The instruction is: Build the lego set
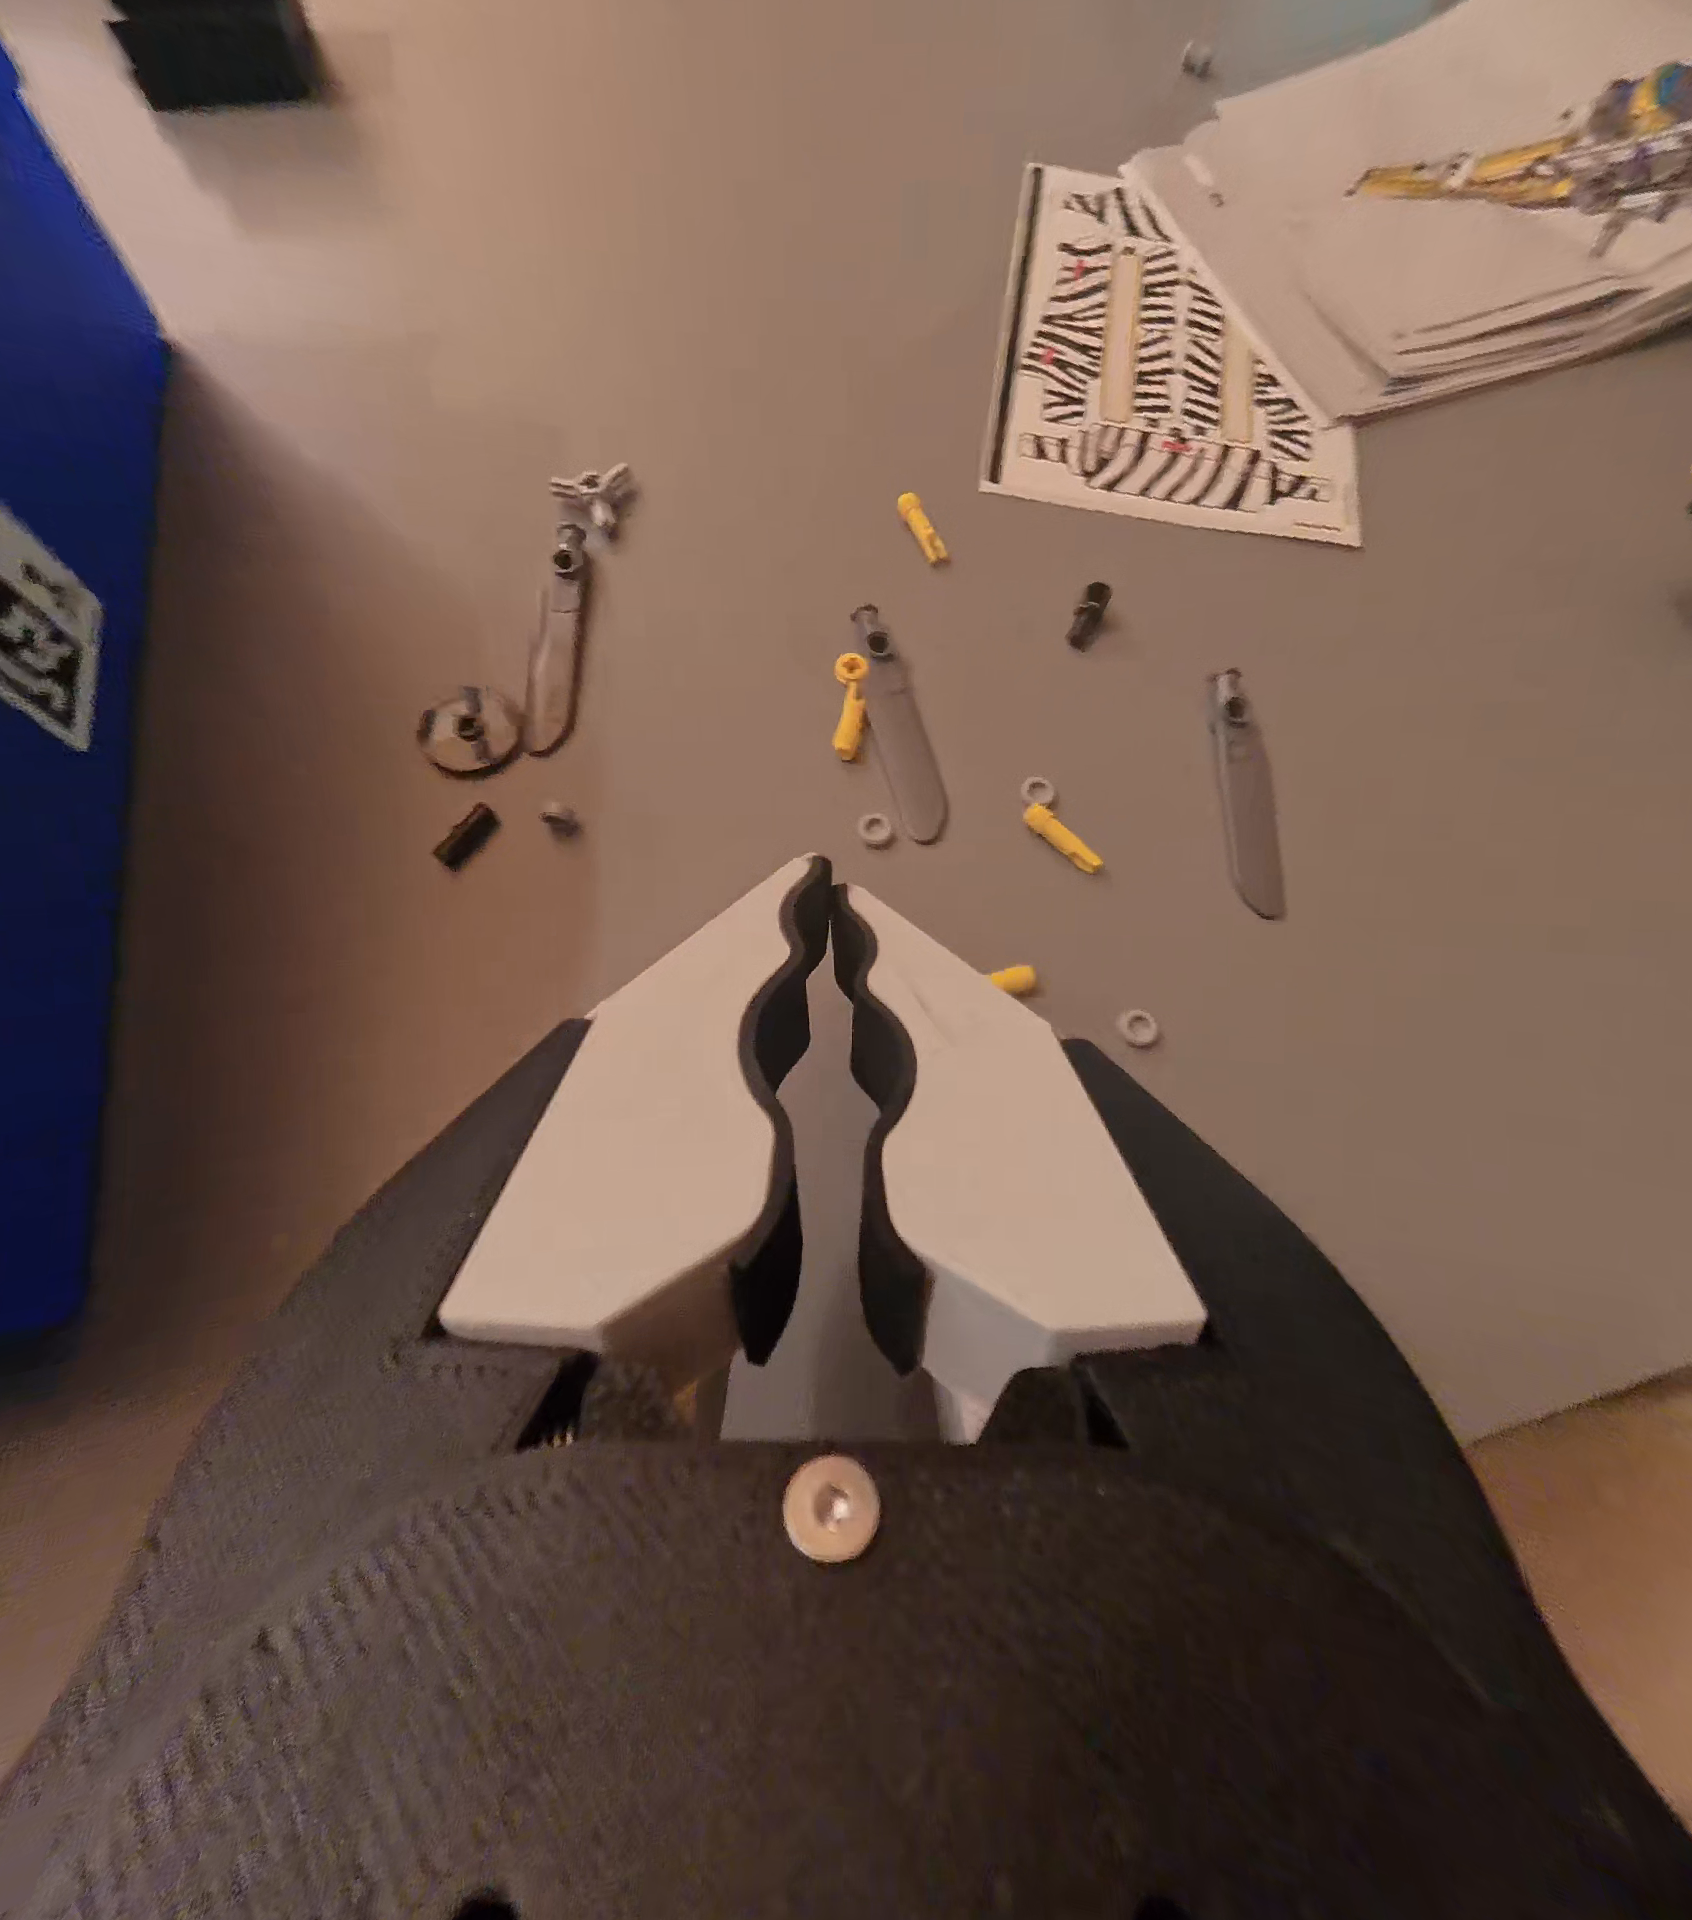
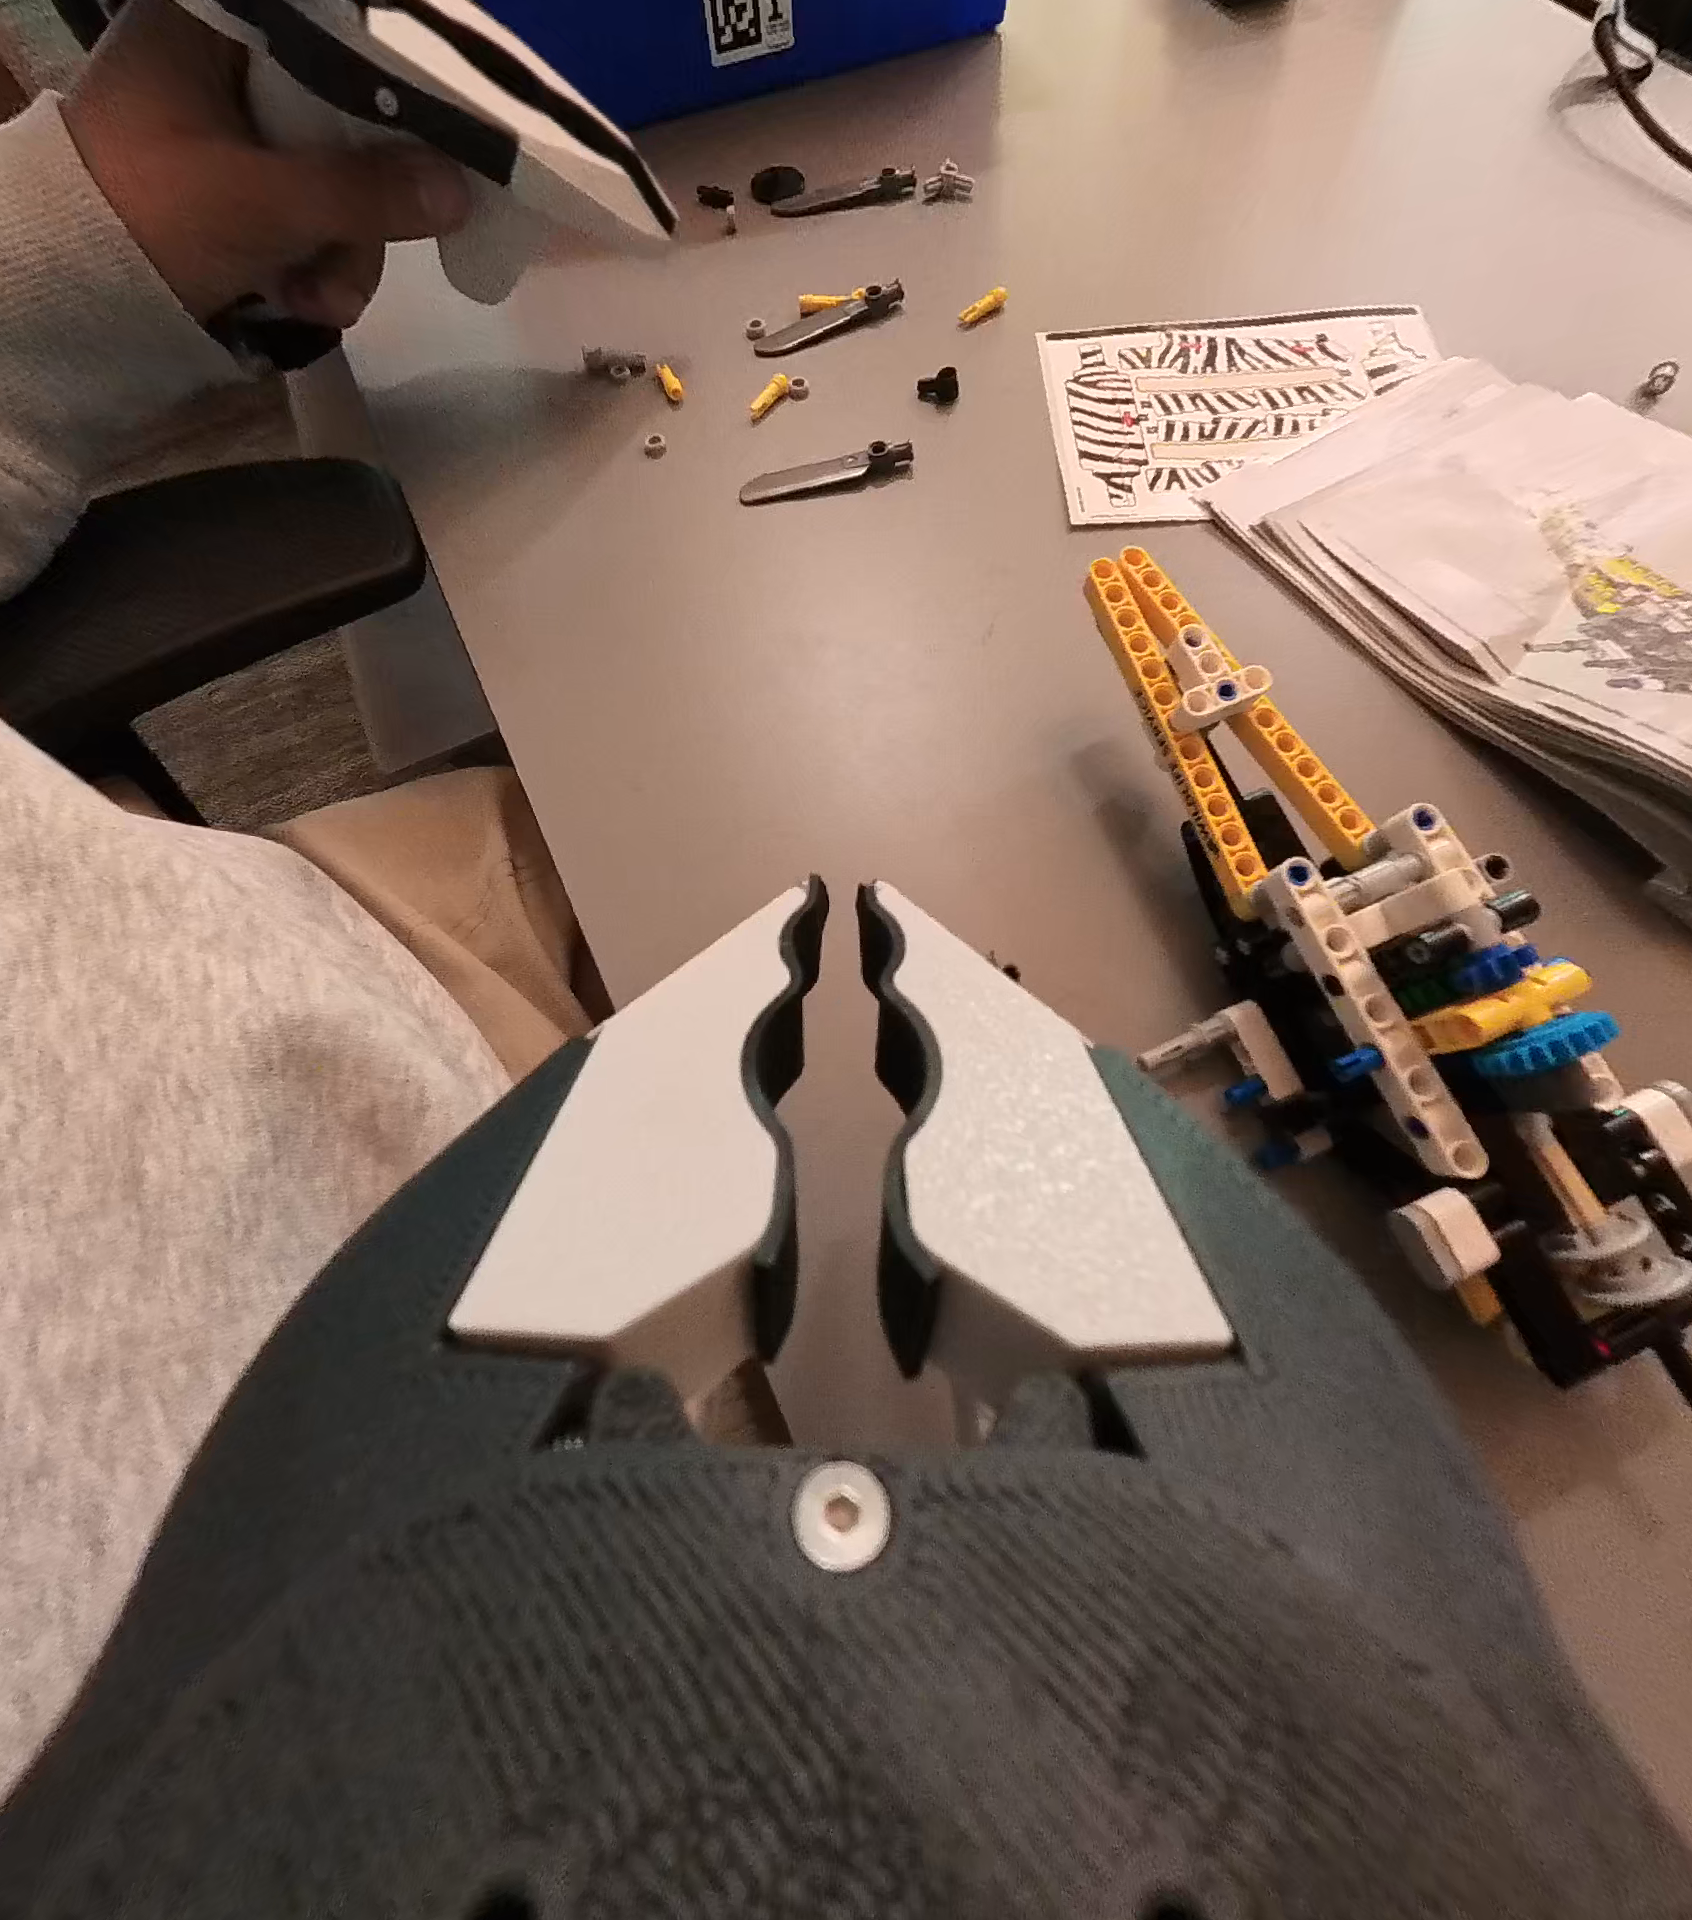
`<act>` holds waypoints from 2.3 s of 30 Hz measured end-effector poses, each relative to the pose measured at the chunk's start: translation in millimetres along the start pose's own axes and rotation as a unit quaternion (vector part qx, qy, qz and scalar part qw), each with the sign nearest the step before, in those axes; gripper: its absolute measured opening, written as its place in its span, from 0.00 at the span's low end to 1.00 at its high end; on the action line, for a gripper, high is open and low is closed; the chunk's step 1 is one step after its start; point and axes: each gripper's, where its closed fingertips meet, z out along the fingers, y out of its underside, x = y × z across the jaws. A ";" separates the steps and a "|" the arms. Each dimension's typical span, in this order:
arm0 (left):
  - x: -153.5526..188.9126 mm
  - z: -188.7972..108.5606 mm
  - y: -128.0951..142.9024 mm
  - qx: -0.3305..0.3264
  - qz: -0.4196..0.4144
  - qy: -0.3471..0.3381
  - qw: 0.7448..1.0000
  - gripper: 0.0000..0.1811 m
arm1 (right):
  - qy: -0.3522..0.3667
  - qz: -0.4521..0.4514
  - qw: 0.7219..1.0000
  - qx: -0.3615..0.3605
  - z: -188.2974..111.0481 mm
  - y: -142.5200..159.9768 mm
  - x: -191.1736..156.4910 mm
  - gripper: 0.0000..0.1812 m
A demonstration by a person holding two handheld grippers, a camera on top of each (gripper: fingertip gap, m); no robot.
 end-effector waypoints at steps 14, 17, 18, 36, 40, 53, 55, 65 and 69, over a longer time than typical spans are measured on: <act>-88.9 10.0 -7.8 0.011 -0.025 -0.110 0.994 0.06 | -0.022 0.049 0.998 0.028 -0.8 -4.8 -3.8 0.03; -90.7 16.6 -3.6 -0.004 -0.033 -0.095 0.995 0.07 | -0.017 0.047 0.998 0.027 -1.3 -3.8 -3.0 0.03; -89.6 18.5 -3.5 -0.004 -0.037 -0.085 0.996 0.07 | -0.017 0.049 0.998 0.027 -1.4 -3.4 -2.7 0.03; -77.6 22.5 1.3 -0.023 -0.053 -0.034 0.998 0.00 | -0.017 0.057 0.998 0.031 -0.3 -4.1 0.2 0.03; -34.9 0.1 -27.0 0.034 -0.040 0.018 0.998 0.00 | -0.016 0.058 0.998 0.037 -0.4 -8.1 0.9 0.03; -85.1 10.7 -9.3 0.008 -0.096 -0.122 0.988 0.12 | -0.029 0.041 0.998 0.042 5.2 -15.1 -7.1 0.03; -91.6 17.7 -3.7 0.002 -0.131 -0.109 0.985 0.15 | -0.026 0.046 0.998 0.046 4.0 -15.1 -6.4 0.03; -88.5 27.6 6.5 -0.031 -0.119 -0.097 0.988 0.07 | -0.028 0.065 0.996 0.049 4.8 -9.9 -3.5 0.03; -83.3 29.1 5.0 -0.033 -0.098 -0.080 0.991 0.12 | -0.027 0.061 0.997 0.048 4.7 -9.5 -2.8 0.03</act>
